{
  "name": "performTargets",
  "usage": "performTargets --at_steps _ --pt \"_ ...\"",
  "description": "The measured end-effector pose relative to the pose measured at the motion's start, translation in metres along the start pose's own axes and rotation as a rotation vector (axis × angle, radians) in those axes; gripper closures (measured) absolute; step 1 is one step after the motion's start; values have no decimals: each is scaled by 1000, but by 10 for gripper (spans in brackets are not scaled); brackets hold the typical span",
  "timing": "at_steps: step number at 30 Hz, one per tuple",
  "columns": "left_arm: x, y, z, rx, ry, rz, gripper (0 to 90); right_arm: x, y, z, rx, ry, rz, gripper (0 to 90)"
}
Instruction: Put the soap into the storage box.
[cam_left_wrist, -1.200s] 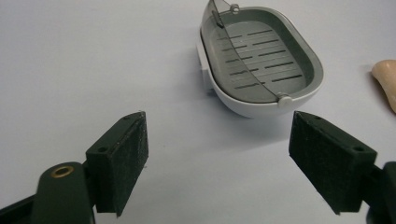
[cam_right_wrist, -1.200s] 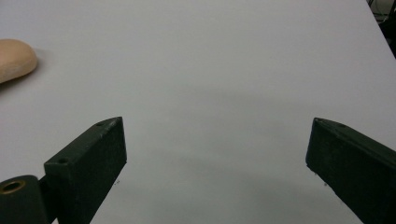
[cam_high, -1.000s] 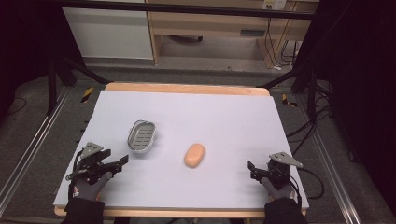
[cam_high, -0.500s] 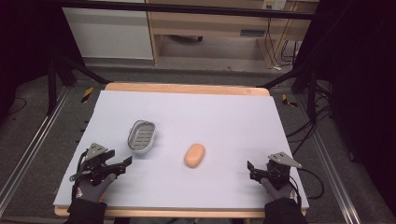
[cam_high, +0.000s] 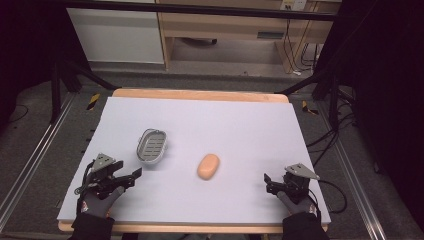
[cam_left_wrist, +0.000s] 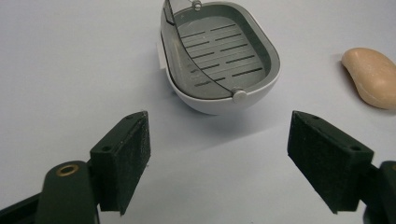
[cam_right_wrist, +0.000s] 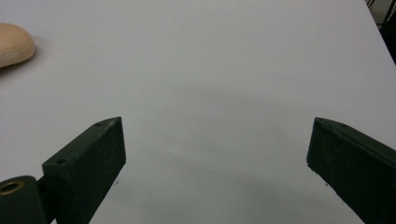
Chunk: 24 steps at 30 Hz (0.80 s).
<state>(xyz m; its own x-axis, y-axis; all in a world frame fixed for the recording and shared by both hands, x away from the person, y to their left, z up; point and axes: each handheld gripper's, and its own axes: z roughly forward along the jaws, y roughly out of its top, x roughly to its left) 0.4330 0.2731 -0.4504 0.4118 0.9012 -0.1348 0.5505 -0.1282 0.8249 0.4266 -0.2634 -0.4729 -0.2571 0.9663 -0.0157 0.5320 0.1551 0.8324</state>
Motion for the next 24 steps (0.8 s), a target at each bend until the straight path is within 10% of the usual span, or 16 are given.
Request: performTargets --at_steps 24 --pt "-24 11 1 -8 -63 57 203 -1 -1 -1 -18 -11 -4 40"
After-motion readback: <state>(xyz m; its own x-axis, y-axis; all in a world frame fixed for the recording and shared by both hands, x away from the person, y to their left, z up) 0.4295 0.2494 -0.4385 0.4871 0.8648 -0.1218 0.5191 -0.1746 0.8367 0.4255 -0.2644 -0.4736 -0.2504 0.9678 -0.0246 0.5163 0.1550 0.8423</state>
